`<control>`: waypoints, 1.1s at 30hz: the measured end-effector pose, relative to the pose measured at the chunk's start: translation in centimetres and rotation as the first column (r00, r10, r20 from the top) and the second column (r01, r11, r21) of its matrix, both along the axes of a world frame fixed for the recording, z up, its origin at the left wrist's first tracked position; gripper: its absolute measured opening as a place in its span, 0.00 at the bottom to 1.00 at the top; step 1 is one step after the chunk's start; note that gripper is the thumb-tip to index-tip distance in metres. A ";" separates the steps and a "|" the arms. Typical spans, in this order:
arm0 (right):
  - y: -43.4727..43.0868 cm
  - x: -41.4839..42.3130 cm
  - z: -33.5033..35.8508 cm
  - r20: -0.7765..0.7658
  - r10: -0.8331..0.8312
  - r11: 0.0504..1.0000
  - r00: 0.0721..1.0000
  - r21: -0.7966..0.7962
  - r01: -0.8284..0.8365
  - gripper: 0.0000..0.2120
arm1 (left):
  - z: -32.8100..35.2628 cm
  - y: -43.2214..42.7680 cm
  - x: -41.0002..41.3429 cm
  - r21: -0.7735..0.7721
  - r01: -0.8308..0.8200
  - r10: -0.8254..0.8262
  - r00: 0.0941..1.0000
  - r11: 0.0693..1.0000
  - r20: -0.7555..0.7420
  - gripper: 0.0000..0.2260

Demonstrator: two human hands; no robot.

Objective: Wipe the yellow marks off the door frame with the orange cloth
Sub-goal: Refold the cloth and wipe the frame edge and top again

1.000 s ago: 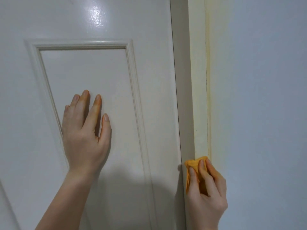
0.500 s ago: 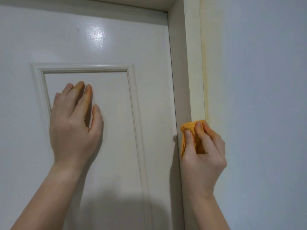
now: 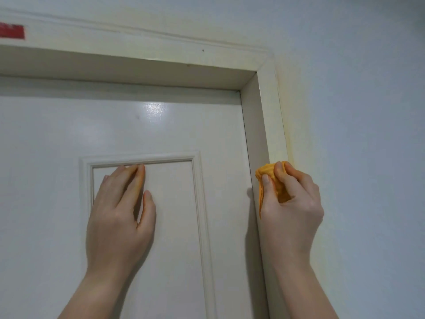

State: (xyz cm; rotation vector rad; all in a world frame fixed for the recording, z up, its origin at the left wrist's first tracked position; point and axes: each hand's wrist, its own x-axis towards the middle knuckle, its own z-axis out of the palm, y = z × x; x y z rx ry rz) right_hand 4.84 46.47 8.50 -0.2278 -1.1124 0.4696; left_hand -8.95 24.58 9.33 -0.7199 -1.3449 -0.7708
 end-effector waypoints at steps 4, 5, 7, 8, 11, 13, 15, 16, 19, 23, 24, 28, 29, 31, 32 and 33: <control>0.3 -0.1 2.6 0.003 -0.023 0.999 1.000 0.034 0.023 0.13 | 0.7 -0.1 -0.2 0.021 -0.013 0.014 0.999 1.000 -0.050 0.22; 0.4 0.0 3.3 0.005 -0.027 0.999 1.000 0.041 0.027 0.13 | 0.9 -0.2 -0.3 0.028 -0.027 0.028 0.998 0.999 -0.056 0.23; 0.5 0.1 4.7 0.010 -0.024 0.998 1.000 0.055 0.024 0.13 | 1.7 -0.4 -0.1 0.029 -0.048 0.049 0.997 0.998 -0.051 0.24; 0.6 0.1 5.2 0.016 -0.030 0.998 0.999 0.056 0.029 0.13 | 2.0 -0.4 -0.1 0.012 -0.058 0.058 0.997 0.998 -0.041 0.24; 0.9 0.2 6.9 0.021 -0.040 0.997 0.999 0.062 0.039 0.12 | 3.2 -0.5 0.0 -0.029 -0.090 0.090 0.996 0.996 -0.006 0.26; 0.9 0.2 7.9 0.018 -0.040 0.997 0.999 0.072 0.038 0.11 | 3.9 -0.6 0.2 -0.041 -0.110 0.110 0.994 0.993 0.003 0.27; 1.0 0.3 8.9 0.012 -0.038 0.996 0.999 0.087 0.036 0.11 | 4.4 -0.9 0.2 -0.050 -0.130 0.131 0.991 0.990 0.014 0.27; 1.0 0.3 9.4 0.008 -0.037 0.995 0.999 0.096 0.036 0.11 | 4.7 -1.0 0.2 -0.051 -0.140 0.141 0.990 0.989 0.018 0.27; 1.2 0.3 11.2 0.005 -0.043 0.992 0.999 0.119 0.042 0.11 | 5.1 -1.2 0.0 -0.053 -0.163 0.165 0.986 0.985 0.024 0.27; 1.6 0.2 14.1 -0.009 -0.053 0.986 0.999 0.159 0.054 0.11 | 5.2 -1.3 -0.2 -0.073 -0.193 0.194 0.981 0.978 0.007 0.27; 1.7 0.1 14.8 -0.007 -0.053 0.984 0.999 0.168 0.054 0.11 | 5.1 -1.4 -0.3 -0.076 -0.196 0.197 0.980 0.978 0.010 0.27; 2.1 0.2 17.5 0.005 -0.053 0.975 0.999 0.216 0.050 0.11 | 5.0 -1.9 -0.8 -0.060 -0.185 0.186 0.982 0.981 0.007 0.28; 2.2 0.3 18.1 0.013 -0.044 0.973 0.999 0.226 0.040 0.11 | 5.0 -2.0 -1.0 -0.054 -0.180 0.181 0.984 0.982 0.001 0.28; 2.5 0.5 19.2 0.025 -0.027 0.967 0.999 0.252 0.020 0.12 | 4.9 -2.3 -1.3 -0.041 -0.171 0.171 0.985 0.984 -0.002 0.28; 2.6 0.5 19.5 0.029 -0.028 0.962 0.999 0.271 0.019 0.12 | 4.9 -2.5 -1.4 -0.039 -0.166 0.167 0.986 0.985 0.004 0.28; 2.8 0.5 19.6 0.037 -0.038 0.957 0.999 0.290 0.026 0.12 | 4.9 -2.7 -1.5 -0.040 -0.162 0.162 0.987 0.986 0.014 0.28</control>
